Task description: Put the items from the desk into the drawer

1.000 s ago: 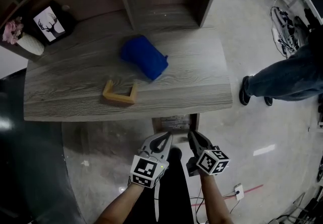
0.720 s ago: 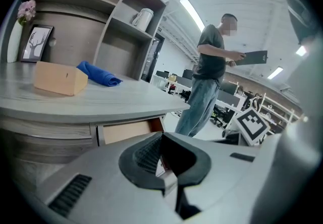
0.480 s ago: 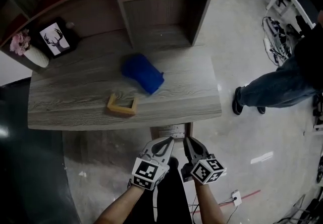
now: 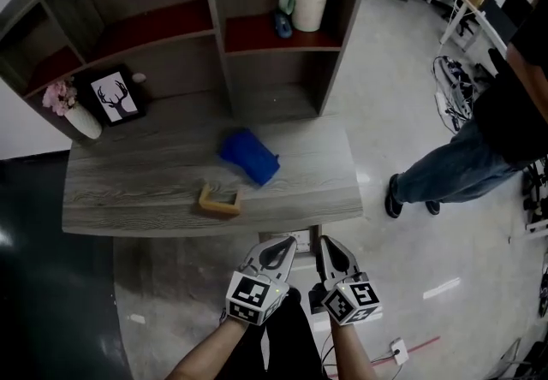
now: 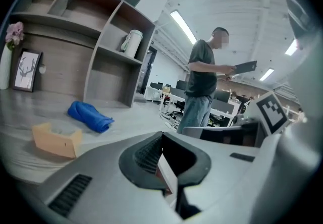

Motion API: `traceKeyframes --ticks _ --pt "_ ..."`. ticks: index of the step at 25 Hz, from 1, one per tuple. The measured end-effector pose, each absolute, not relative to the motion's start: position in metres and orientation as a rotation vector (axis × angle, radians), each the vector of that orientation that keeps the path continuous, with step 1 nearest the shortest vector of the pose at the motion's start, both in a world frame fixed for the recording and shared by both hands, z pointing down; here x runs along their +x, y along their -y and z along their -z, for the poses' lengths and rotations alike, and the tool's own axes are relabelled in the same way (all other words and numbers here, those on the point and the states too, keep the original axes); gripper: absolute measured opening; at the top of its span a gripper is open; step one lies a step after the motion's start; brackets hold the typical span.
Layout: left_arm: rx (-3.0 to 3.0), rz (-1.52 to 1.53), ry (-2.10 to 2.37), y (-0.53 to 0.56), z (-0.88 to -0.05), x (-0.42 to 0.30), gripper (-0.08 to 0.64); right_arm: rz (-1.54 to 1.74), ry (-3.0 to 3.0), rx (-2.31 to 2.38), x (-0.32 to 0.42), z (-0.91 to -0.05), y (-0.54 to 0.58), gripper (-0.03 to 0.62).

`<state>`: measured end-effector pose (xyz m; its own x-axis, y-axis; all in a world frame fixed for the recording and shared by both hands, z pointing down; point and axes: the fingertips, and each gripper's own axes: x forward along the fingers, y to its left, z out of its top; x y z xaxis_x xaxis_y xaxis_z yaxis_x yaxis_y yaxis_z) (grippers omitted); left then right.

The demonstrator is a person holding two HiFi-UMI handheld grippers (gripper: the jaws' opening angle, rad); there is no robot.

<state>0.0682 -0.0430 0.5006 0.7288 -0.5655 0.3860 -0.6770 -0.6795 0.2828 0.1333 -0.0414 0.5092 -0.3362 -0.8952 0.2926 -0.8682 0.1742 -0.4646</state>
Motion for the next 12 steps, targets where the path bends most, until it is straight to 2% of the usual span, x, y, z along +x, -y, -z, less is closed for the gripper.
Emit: traceKeyframes --ticks 12 --pt "2.622 -0.237 0.981 0.058 -0.415 0.070 0.011 0.494 -2.450 -1.928 0.127 -0.406 0.057 0.012"
